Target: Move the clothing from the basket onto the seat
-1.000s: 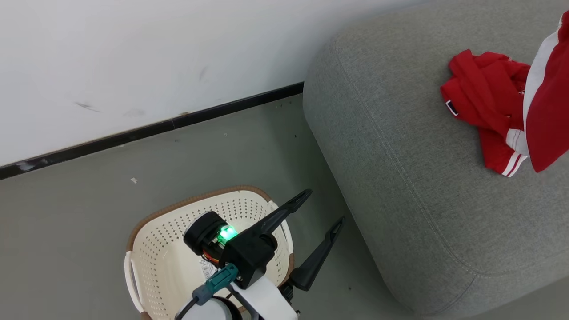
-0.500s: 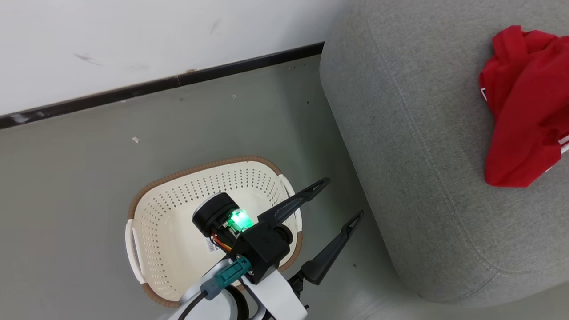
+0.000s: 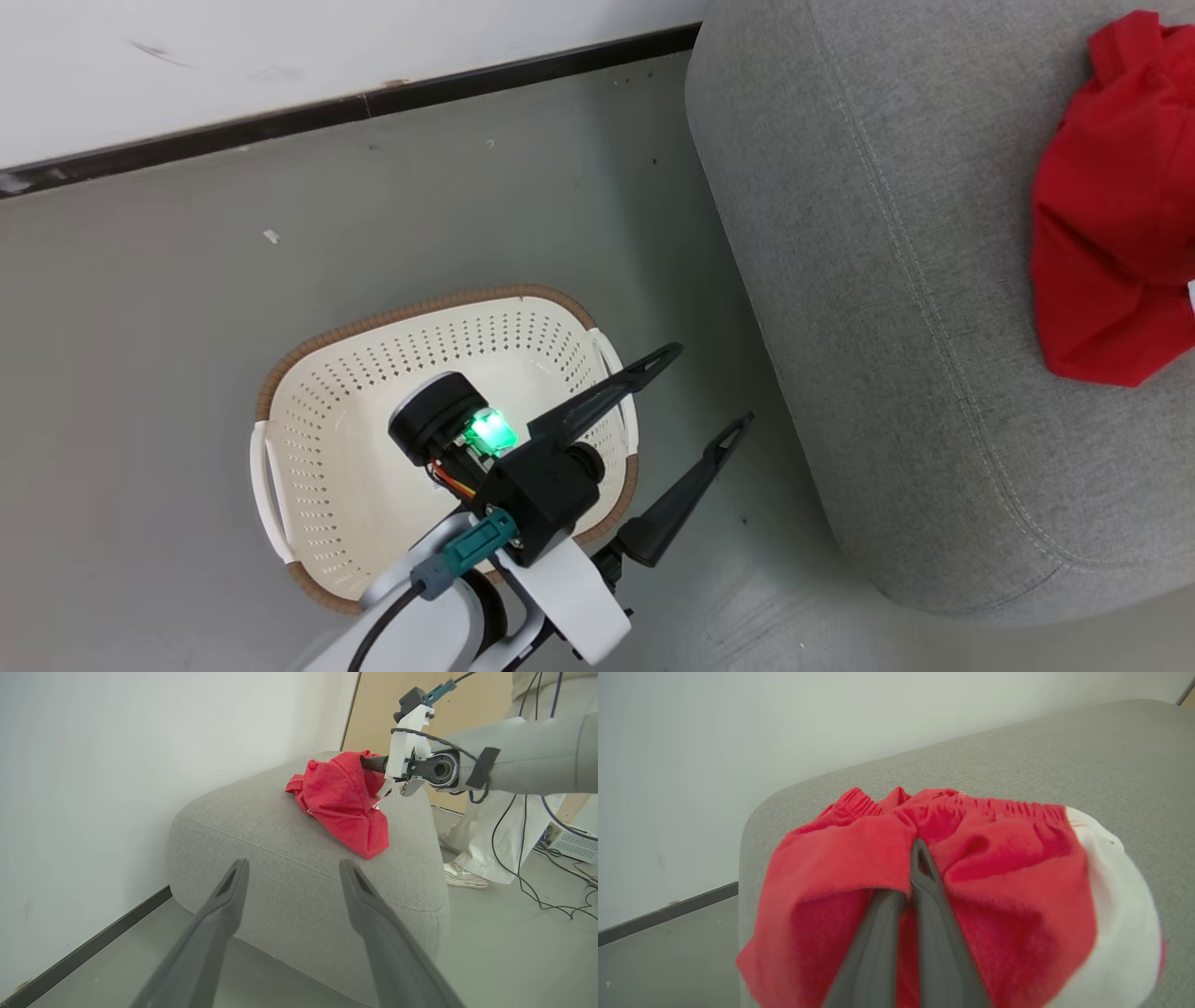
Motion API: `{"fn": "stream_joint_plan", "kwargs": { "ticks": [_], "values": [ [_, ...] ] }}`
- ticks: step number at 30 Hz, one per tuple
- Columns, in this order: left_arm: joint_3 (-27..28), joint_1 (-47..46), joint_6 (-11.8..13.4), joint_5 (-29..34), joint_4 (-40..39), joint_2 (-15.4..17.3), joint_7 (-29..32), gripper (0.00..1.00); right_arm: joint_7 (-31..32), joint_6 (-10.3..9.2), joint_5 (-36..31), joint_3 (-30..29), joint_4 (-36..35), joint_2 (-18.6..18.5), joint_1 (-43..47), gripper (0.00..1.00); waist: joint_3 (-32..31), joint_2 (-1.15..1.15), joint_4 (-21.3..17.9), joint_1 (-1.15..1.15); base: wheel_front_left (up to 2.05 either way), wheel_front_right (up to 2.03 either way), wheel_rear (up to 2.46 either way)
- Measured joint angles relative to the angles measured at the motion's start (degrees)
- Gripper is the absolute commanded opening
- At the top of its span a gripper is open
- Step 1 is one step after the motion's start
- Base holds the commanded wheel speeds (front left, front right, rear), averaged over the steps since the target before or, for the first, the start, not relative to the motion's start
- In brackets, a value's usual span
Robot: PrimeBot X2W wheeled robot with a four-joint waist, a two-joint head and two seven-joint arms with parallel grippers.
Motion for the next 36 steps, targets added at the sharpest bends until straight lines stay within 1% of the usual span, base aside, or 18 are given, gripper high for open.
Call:
{"fn": "stream_joint_plan", "kwargs": {
  "ticks": [4, 5, 6, 7, 10, 11, 12, 20, 26, 30, 36],
  "values": [
    [0.81, 0.01, -0.01, -0.23, 0.99, 0.41, -0.10, 1.00, -0.05, 0.00, -0.01, 0.03, -0.11, 1.16, -0.04, 0.00, 0.50, 0.00, -0.43, 0.00, 0.00, 0.00, 0.00],
    [1.07, 0.01, 0.00, -0.58, 1.49, 0.48, -0.10, 1.00, -0.05, 0.00, -0.12, 0.03, -0.11, 1.45, 0.02, 0.09, 0.47, 0.00, -0.56, 0.00, 0.00, 0.00, 0.00],
    [1.31, 0.02, 0.00, -0.83, 1.81, 0.51, -0.11, 1.00, -0.05, 0.00, -0.35, 0.01, -0.13, 1.55, 0.04, 0.21, 0.39, 0.00, -0.64, 0.00, 0.00, 0.00, 0.00],
    [1.56, 0.05, 0.00, -1.31, 2.02, 0.43, -0.40, 1.00, -0.05, 0.00, -0.37, -0.25, -0.29, 1.59, 0.06, 0.31, 0.29, 0.00, -0.74, 0.00, 0.00, 0.00, 0.00],
    [2.50, 0.11, 0.03, -2.25, 2.69, -0.09, -0.81, 1.00, -0.07, 0.00, -0.44, -1.09, -2.56, 1.49, 0.47, 0.55, -0.06, 0.00, -1.00, 0.00, 0.00, 0.00, 0.00],
    [2.89, 0.13, 0.10, -2.25, 2.97, -0.07, -1.04, 1.00, -0.07, 0.00, -0.49, -1.46, -3.56, 1.49, 0.78, 0.88, -0.20, 0.00, -1.08, 0.00, 0.00, 0.00, 0.00],
    [3.37, 0.16, 0.22, -2.24, 3.27, 0.05, -1.08, 1.00, -0.07, 0.00, -0.49, -1.92, -4.45, 1.49, 1.27, 1.00, -0.35, 0.00, -1.17, 0.00, 0.00, 0.00, 0.00],
    [6.41, 1.03, 1.66, -1.99, 5.86, 1.68, -2.81, 1.00, -0.08, 0.00, -2.61, -4.01, -11.48, 1.22, 6.11, 1.00, -2.12, 0.00, -1.83, 0.00, 0.00, 0.00, 0.00],
    [8.72, 1.83, 3.22, -2.03, 7.84, 2.26, -5.32, 1.00, -0.31, 0.00, -3.18, -5.22, -17.75, 1.45, 9.73, 1.00, -3.98, 0.00, -2.13, 0.00, 0.00, 0.00, 0.00],
    [10.26, 3.98, 4.22, -2.08, 9.40, 2.55, -6.88, 1.00, -0.33, 0.00, -3.46, -5.37, -22.13, 2.85, 12.69, 1.00, -5.41, 0.00, -2.14, 0.00, 0.00, 0.00, 0.00],
    [13.83, 6.74, 6.76, -2.78, 11.21, 2.83, -9.88, 1.00, -0.46, 0.00, -3.55, -5.54, -28.31, 5.83, 17.64, 1.00, -7.75, 0.00, -1.80, 0.00, 0.00, 0.00, 0.00]
  ]
}}
